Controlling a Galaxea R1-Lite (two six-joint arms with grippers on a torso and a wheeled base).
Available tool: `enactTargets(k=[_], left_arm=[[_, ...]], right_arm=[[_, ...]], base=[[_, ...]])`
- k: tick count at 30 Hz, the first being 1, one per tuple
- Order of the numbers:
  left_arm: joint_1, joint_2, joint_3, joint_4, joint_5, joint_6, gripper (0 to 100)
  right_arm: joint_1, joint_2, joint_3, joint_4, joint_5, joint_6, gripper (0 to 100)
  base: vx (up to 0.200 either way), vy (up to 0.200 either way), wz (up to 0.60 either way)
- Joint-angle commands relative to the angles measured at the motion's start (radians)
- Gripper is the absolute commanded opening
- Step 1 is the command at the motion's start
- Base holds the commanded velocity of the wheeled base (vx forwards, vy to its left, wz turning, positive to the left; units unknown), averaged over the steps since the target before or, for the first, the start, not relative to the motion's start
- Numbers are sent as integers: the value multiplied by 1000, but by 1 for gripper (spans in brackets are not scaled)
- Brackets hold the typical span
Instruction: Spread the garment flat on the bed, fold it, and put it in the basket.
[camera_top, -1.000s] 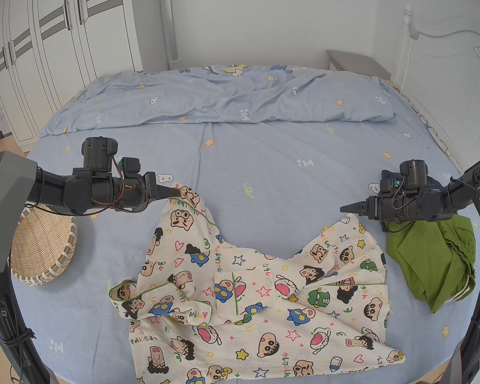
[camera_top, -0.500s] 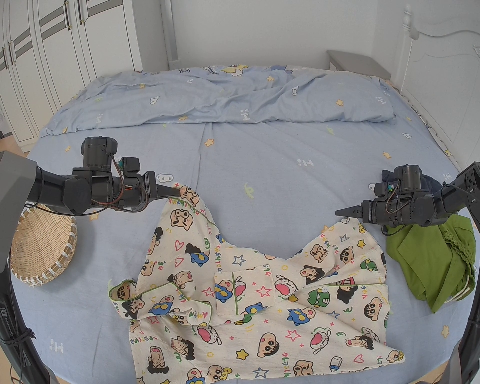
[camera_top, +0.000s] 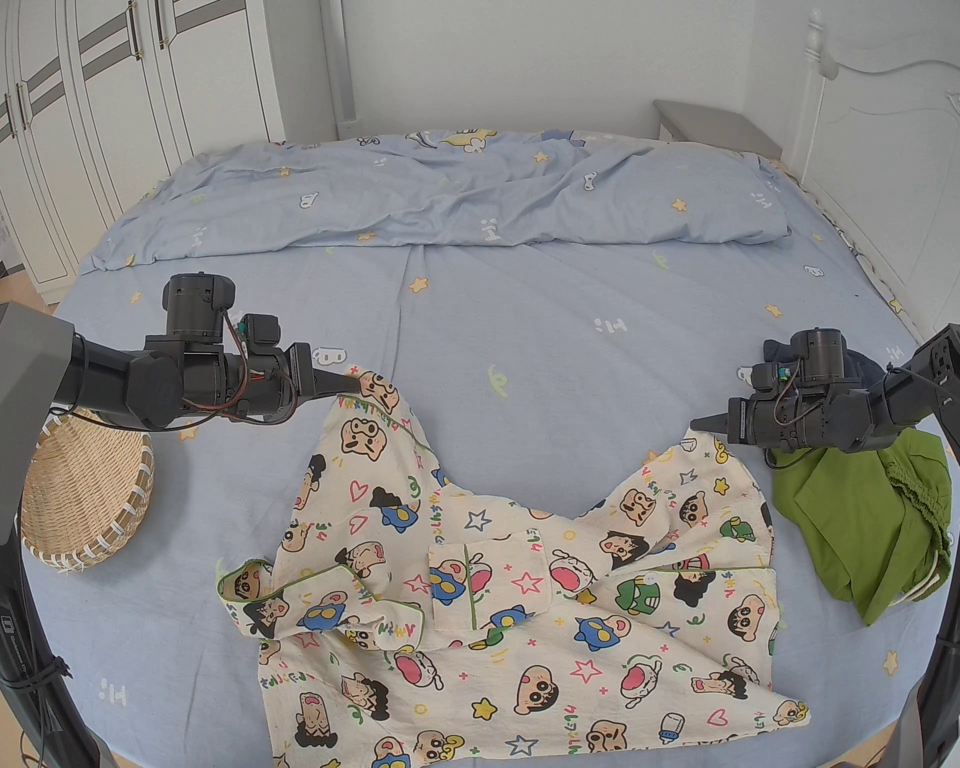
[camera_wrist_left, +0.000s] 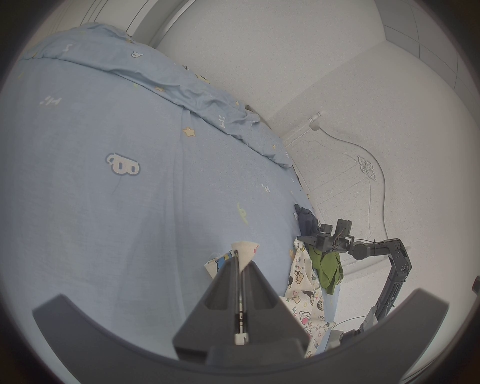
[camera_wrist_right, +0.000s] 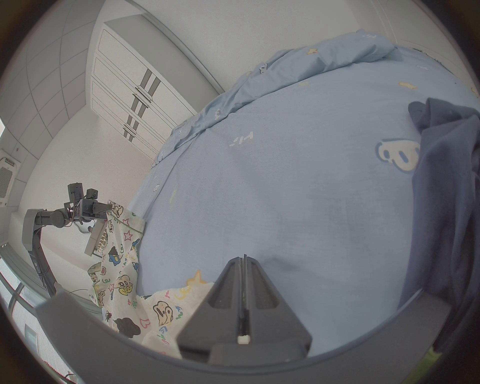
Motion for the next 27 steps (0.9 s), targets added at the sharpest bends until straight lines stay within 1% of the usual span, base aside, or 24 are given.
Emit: enactTargets(k=[1, 7, 8, 10, 11, 12, 13, 15, 18, 19, 20, 27], left_arm=[[0, -1, -4, 1, 0, 0, 0], [-11, -3, -30, 2, 0, -3, 0], [-26, 0, -56, 4, 1, -23, 0], [-29, 0, -67, 2, 1, -35, 0], [-28, 2, -84, 1, 3, -54, 0], [-28, 2, -84, 1, 3, -54, 0], [-23, 3, -104, 1, 3, -65, 0], [-17, 8, -127, 2, 3, -68, 0], [1, 28, -170, 2, 3, -69, 0], [1, 29, -173, 2, 3, -68, 0], [6, 52, -211, 4, 3, -69, 0], [29, 118, -326, 4, 15, -103, 0]], right_arm=[[-3, -6, -6, -4, 0, 3, 0], [-17, -20, -24, -11, -1, 36, 0], [-19, -31, -29, -22, -4, 56, 0], [-20, -34, -29, -34, -4, 66, 0], [-23, -40, -29, -71, -8, 95, 0], [-23, -40, -29, -71, -8, 95, 0], [-23, -43, -29, -119, -12, 140, 0], [-25, -45, -29, -176, -27, 194, 0], [-25, -45, -23, -243, -46, 249, 0], [-25, -45, -23, -245, -46, 252, 0], [-25, -45, -18, -268, -49, 269, 0], [-26, -39, -9, -275, -50, 270, 0]], base=[[0, 0, 0], [0, 0, 0], [0, 0, 0], [0, 0, 0], [0, 0, 0], [0, 0, 0], [0, 0, 0], [0, 0, 0], [0, 0, 0], [0, 0, 0], [0, 0, 0], [0, 0, 0]])
